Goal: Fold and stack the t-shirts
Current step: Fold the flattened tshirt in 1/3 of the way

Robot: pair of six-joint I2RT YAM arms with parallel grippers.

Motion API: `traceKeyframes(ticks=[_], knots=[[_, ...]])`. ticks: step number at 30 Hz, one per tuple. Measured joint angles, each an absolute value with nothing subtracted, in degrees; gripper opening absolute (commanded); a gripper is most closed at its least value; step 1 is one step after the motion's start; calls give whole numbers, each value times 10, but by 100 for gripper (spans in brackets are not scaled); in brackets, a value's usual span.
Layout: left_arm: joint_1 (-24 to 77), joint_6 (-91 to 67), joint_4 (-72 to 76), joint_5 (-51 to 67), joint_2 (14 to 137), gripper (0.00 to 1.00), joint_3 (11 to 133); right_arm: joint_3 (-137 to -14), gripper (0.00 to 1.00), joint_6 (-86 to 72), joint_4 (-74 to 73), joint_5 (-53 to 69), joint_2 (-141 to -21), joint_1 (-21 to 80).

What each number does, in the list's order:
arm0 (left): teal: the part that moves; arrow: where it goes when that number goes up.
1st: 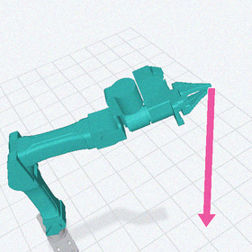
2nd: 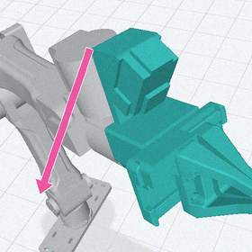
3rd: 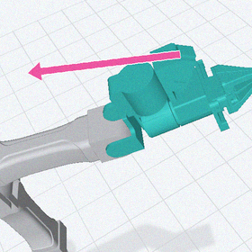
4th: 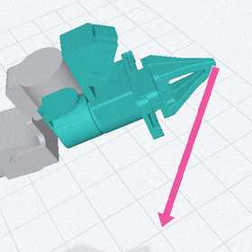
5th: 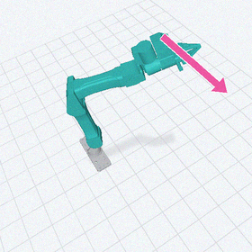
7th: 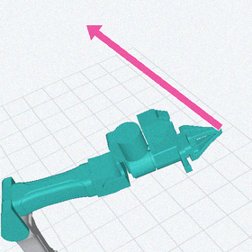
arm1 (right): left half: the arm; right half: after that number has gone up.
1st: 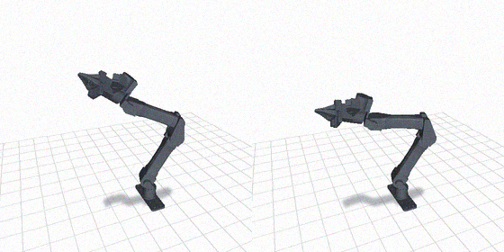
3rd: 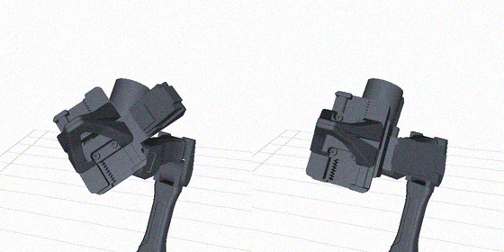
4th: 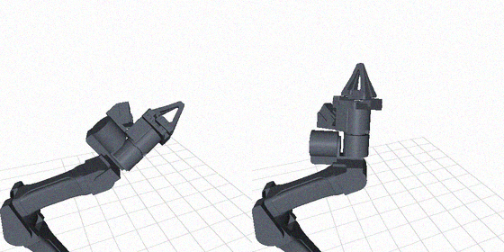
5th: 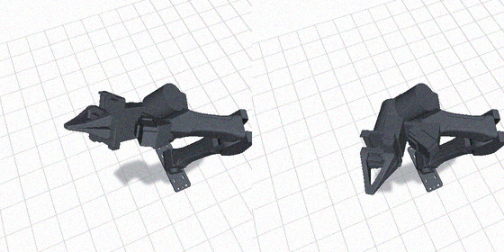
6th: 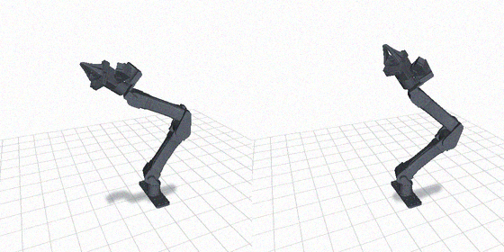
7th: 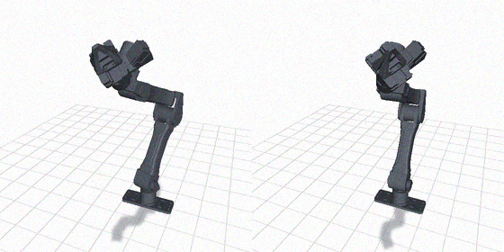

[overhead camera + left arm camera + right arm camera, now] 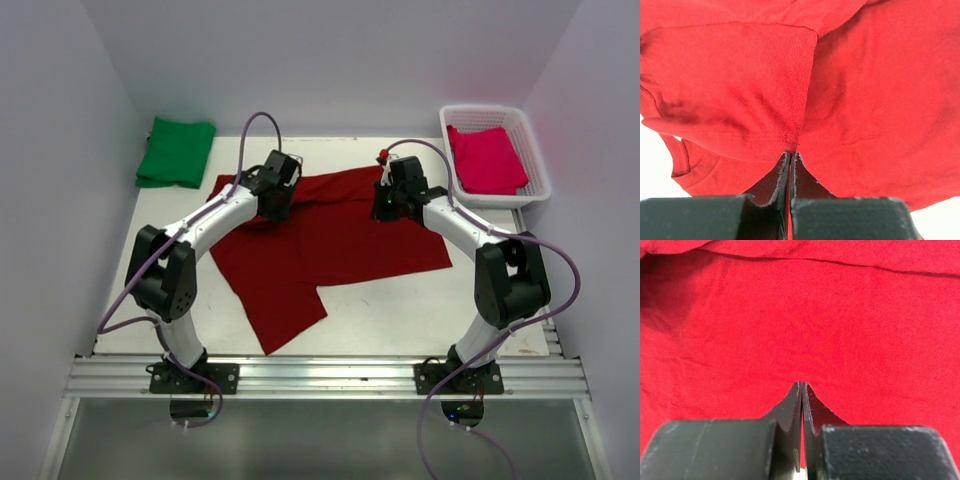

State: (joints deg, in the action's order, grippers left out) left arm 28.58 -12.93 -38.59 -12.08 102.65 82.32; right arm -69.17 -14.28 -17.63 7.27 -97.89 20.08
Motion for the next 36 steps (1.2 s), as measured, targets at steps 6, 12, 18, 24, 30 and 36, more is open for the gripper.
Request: traceKeyframes(ticks=[6,12,18,24,30,36], knots=[[289,-129,-396,-140,1027,0,836,-692,0,-142,-176,73,-979,201],[289,-128,-404,-166,1027,0,845,-692,0,-142,-176,74,-981,201],[289,-128,-403,-172,1035,0,845,-692,0,-141,-176,75,-982,201],[287,-127,-391,-171,1045,12,821,-692,0,-140,-177,75,-982,201],[284,-125,-361,-168,1042,100,780,-692,0,-140,-179,75,-983,201],[277,-129,-310,-170,998,93,759,-692,0,-140,-186,73,-983,201]])
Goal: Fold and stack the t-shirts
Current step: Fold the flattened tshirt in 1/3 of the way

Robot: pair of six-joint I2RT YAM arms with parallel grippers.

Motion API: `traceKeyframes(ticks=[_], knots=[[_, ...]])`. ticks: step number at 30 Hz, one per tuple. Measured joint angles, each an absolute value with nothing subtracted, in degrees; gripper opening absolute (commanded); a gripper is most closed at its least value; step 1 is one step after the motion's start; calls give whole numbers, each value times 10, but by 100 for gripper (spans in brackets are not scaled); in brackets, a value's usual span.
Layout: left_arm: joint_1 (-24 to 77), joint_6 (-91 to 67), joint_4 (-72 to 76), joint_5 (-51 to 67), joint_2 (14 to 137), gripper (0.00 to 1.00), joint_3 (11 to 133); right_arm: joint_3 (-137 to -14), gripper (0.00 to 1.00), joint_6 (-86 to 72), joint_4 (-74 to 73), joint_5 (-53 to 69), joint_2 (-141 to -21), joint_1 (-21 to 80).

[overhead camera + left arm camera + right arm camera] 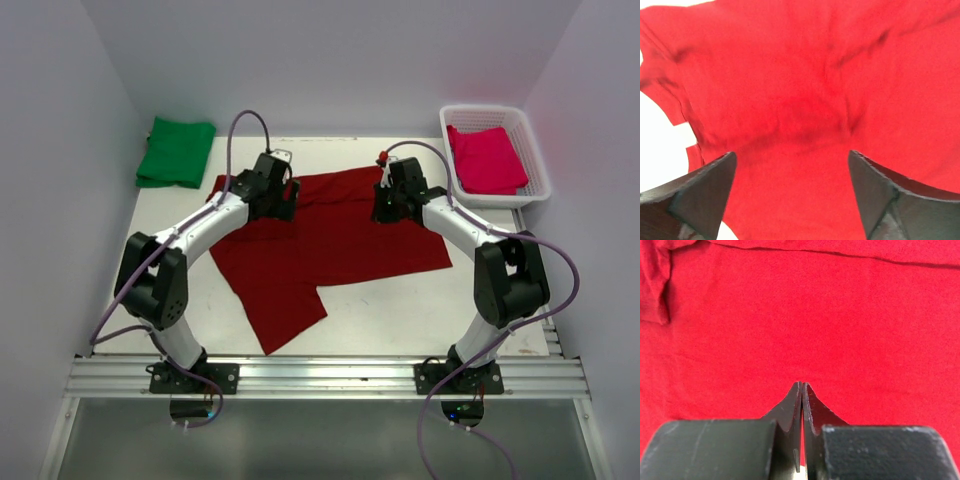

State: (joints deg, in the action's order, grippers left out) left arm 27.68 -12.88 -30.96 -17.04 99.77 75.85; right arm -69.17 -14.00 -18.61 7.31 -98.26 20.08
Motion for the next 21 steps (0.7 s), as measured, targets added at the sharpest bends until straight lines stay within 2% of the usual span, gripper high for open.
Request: traceKeyframes(ticks=[1,3,4,8,12,21], knots=[[270,-129,-292,-166,988,68,759,-692,0,-140,-187,70,-983,201],[254,-128,-263,-141,979,29,759,-692,0,-140,-190,64,-983,201],[240,-131,-244,-124,978,0,759,-692,0,-140,-192,56,-983,201],[176,-132,-179,-52,1008,0,765,-700,0,-141,-205,20,-983,201],[128,-145,-145,-5,1101,0,808,-740,0,-141,-224,-28,-988,195],[113,-180,-132,22,1185,0,805,-920,0,-141,-259,-156,-1093,151]])
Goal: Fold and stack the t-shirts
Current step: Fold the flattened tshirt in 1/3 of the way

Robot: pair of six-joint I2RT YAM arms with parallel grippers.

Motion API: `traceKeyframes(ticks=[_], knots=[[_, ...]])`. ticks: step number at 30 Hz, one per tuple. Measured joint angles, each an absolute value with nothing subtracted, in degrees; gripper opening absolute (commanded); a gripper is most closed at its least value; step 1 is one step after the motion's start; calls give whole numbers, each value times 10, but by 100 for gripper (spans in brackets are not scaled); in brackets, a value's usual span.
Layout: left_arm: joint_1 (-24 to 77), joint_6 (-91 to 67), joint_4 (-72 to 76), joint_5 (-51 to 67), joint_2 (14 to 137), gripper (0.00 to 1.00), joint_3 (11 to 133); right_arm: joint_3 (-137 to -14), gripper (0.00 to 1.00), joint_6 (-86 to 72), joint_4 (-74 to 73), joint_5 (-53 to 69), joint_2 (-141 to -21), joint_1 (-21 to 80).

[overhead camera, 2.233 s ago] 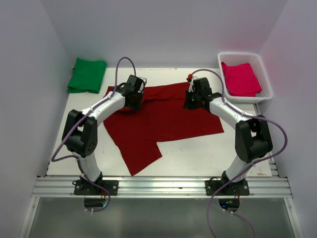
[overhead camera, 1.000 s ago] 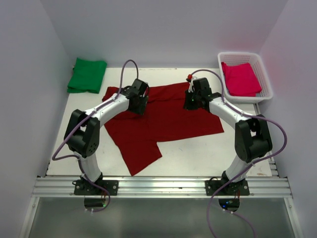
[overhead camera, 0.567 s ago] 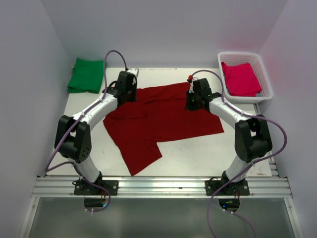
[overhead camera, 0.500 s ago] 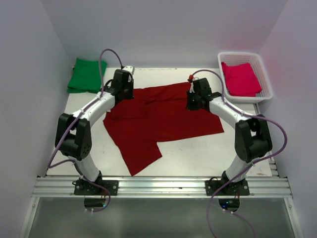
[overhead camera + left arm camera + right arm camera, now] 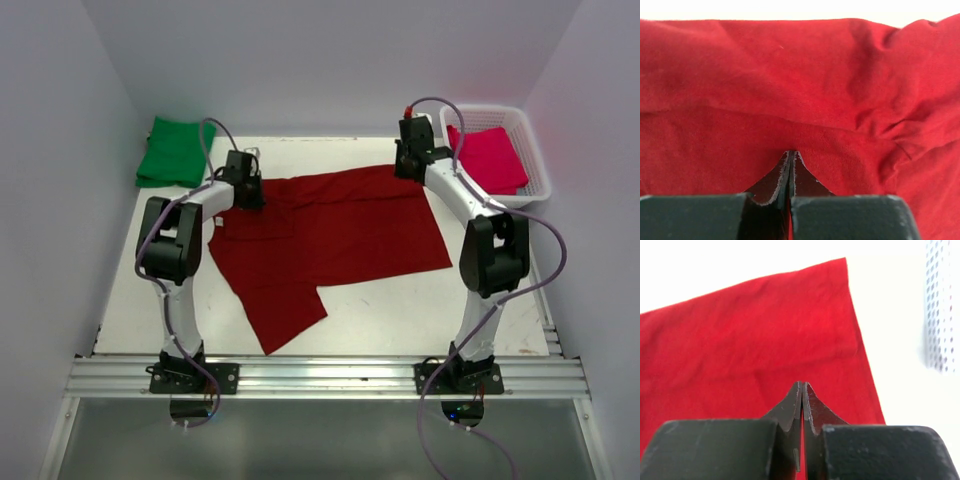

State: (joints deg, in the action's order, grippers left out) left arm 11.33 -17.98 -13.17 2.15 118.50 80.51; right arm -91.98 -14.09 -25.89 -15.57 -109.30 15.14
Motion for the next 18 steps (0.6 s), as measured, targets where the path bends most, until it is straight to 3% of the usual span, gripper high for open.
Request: traceKeyframes(ticks=[4,18], knots=[[102,-204,-110,12,1174,0,778,-982,0,-141,-274,-172,-1151,134],[81,-235,-108,-57,1103,0,682,-1016,0,-140,-282,-147,-1247,122]])
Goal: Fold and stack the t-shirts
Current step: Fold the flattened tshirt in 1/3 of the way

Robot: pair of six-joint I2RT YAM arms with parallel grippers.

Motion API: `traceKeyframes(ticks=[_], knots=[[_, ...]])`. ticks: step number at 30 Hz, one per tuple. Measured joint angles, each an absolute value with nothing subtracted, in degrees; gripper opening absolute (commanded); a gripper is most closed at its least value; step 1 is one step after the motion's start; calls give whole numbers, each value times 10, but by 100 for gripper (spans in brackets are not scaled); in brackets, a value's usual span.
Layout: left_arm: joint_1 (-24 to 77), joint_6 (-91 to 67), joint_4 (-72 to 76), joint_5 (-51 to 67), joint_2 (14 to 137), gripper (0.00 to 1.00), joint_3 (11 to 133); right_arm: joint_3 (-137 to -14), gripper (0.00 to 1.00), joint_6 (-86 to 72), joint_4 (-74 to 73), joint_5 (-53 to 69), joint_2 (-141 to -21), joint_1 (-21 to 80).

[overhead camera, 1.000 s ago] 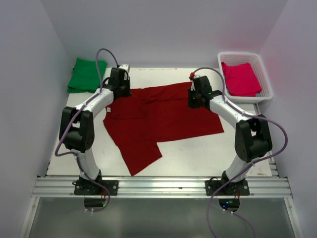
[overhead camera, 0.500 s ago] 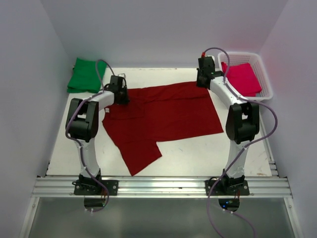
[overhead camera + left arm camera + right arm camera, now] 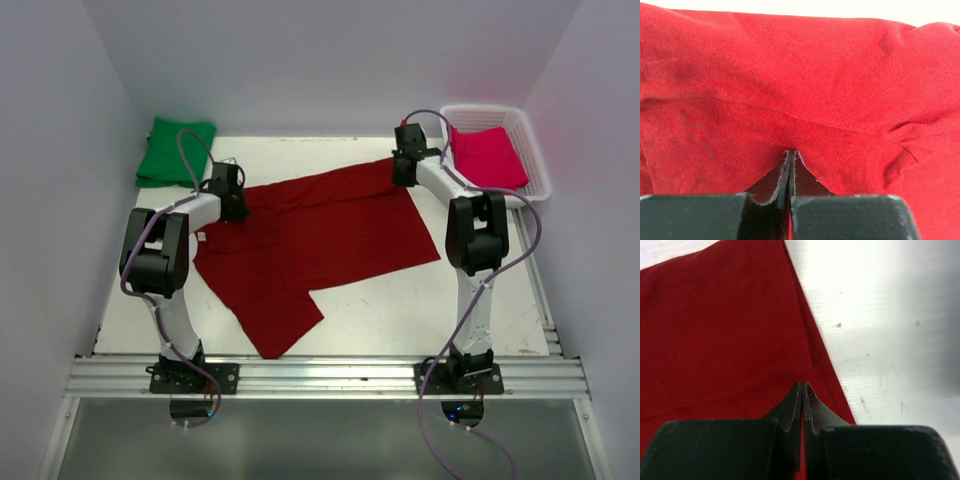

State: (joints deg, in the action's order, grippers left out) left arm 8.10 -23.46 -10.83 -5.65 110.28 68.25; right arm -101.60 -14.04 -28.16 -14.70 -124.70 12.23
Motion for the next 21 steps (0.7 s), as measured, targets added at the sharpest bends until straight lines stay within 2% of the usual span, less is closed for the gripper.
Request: traceKeyframes(ticks=[11,17,21], knots=[[79,-232,-109,-42,1100,0,680,-1030,0,-150,-249,-34,-1309,119],[79,-229,-113,-35,1104,0,686,-1023,0,-151,-241,-44,-1308,119],[79,-225,-117,-23,1133,0,723,-960,0,-152,-215,-73,-1272,119]])
